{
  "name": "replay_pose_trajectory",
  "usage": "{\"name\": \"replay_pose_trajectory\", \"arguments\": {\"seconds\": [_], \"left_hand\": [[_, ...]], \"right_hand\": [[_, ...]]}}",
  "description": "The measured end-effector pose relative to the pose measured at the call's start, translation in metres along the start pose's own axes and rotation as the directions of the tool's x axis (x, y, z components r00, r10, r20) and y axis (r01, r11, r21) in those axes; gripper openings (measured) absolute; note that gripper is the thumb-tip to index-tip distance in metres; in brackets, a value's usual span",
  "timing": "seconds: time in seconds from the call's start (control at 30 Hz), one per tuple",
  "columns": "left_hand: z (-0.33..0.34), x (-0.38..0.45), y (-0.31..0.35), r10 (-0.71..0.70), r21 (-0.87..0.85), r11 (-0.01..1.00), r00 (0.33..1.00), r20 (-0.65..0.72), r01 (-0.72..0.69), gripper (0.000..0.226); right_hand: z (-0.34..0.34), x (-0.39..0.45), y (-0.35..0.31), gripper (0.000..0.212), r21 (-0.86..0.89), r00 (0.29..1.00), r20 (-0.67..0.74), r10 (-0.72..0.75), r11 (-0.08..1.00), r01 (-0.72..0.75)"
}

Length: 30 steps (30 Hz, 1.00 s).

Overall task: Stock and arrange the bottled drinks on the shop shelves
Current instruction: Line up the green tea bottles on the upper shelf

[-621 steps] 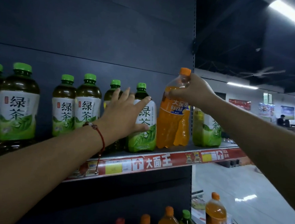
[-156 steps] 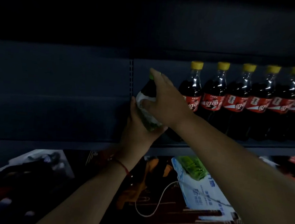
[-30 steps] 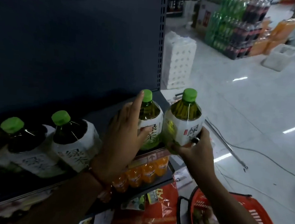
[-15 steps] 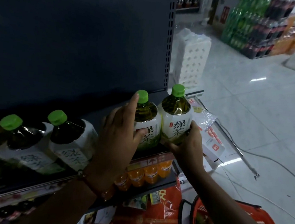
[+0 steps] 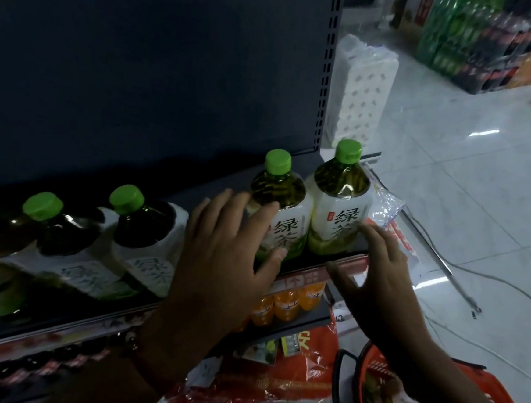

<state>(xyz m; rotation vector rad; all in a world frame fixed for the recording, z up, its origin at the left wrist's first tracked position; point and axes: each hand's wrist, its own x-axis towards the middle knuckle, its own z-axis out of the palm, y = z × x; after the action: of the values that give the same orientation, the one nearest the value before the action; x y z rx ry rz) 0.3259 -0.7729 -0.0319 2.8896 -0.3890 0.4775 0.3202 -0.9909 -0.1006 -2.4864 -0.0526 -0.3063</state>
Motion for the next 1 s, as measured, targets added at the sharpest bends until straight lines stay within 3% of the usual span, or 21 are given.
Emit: {"name": "replay_pose_trajectory", "arguments": {"seconds": [0.1,0.27,0.43,0.63,0.73,0.83,1.0], "left_hand": [[-0.012,-0.017,-0.011,0.037,-0.010,0.999,0.998,0.040,-0.037,0.056],[-0.038,-0.058,-0.050,0.115,0.004,0.993,0.988,0.107,-0.116,0.055],[-0.084,-0.116,-0.126,-0.014,-0.016,1.000,0.998,0.056,0.015,0.056],[-0.152,-0.217,-0.263,-0.205,0.025,0.979,0.979,0.017,0.205,0.060],[-0.185,-0.271,-0.340,-0.390,0.090,0.918,0.920,0.025,0.387,0.066],[-0.215,-0.331,-0.408,-0.526,0.164,0.833,0.848,-0.063,0.528,0.060],[-0.242,-0.413,-0.506,-0.734,0.046,0.661,0.657,-0.172,0.749,0.050]], "right_hand": [[-0.006,-0.015,-0.024,0.062,-0.108,0.989,0.049,-0.139,0.984,0.144],[0.007,-0.036,-0.088,0.055,-0.129,0.937,0.181,-0.300,0.937,0.325],[0.032,-0.060,-0.182,0.057,-0.099,0.877,0.209,-0.432,0.883,0.459],[0.089,-0.092,-0.325,0.055,-0.047,0.813,0.274,-0.514,0.837,0.545],[0.127,-0.104,-0.393,0.060,0.040,0.750,0.350,-0.561,0.809,0.586],[0.159,-0.116,-0.463,0.062,0.140,0.673,0.384,-0.632,0.760,0.634],[0.208,-0.127,-0.570,0.060,0.272,0.546,0.375,-0.750,0.651,0.708]]}}
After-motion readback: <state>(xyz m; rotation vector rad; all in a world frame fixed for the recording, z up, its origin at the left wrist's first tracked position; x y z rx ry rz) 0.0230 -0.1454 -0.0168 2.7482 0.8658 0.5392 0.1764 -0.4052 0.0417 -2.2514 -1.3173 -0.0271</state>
